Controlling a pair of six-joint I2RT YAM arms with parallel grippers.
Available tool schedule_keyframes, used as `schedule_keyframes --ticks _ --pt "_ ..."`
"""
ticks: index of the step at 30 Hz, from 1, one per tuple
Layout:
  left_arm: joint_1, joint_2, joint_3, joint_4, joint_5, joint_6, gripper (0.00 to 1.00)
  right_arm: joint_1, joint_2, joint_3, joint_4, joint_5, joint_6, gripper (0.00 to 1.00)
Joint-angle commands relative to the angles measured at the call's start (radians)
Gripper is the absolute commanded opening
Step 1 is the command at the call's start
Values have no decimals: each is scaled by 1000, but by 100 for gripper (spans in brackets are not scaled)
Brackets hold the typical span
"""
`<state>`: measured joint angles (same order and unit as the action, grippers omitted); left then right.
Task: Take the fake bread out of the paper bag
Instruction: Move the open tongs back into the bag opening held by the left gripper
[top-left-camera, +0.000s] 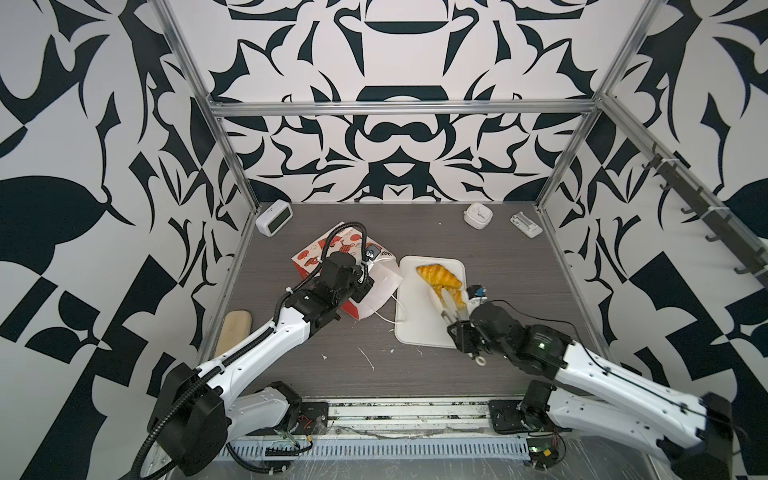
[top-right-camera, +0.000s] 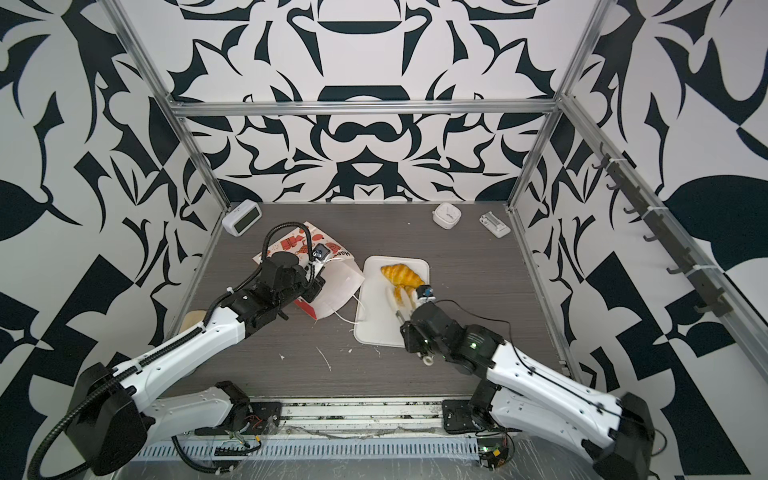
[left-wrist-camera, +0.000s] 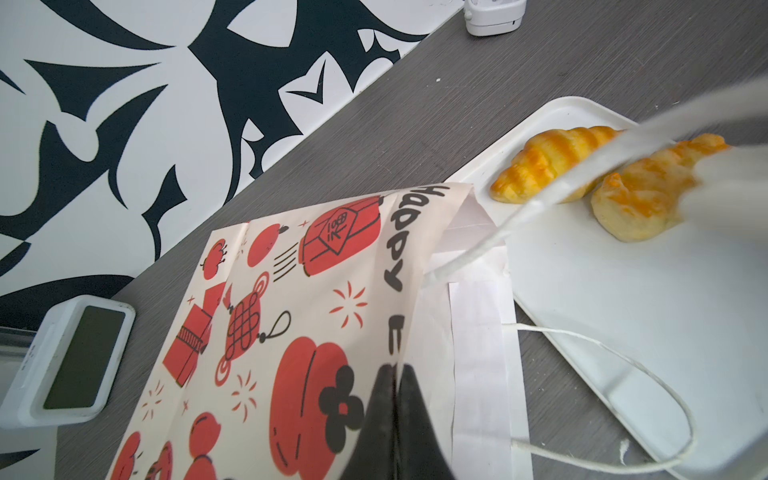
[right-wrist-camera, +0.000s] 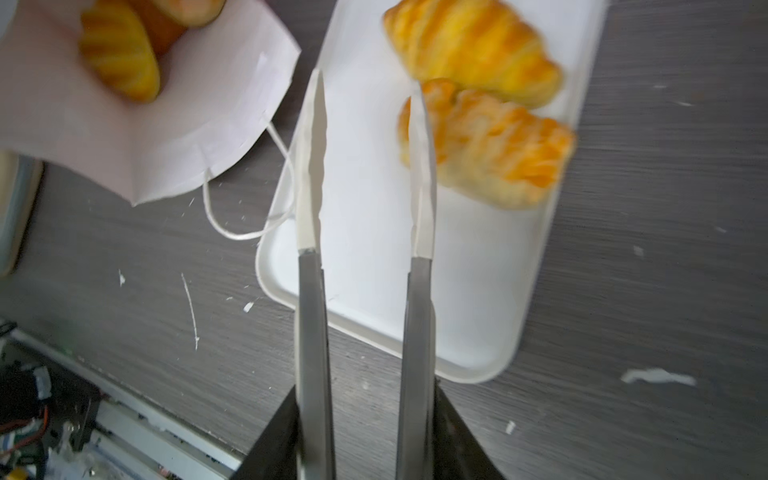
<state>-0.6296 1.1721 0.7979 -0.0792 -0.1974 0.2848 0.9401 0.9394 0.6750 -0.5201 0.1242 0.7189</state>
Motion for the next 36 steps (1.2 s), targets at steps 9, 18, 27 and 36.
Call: schedule_keyframes --ticks 9,18,27,36 --pt "-1 -7 0 -3 2 -1 6 86 475 284 435 -85 -250 46" --pt "-2 -34 -12 -11 9 1 5 86 732 420 578 -56 -300 50" --pt "-1 -43 -1 -10 34 -13 5 86 868 492 639 59 -409 53" --pt "-1 -57 4 -21 43 -20 6 86 974 598 654 175 -490 53"
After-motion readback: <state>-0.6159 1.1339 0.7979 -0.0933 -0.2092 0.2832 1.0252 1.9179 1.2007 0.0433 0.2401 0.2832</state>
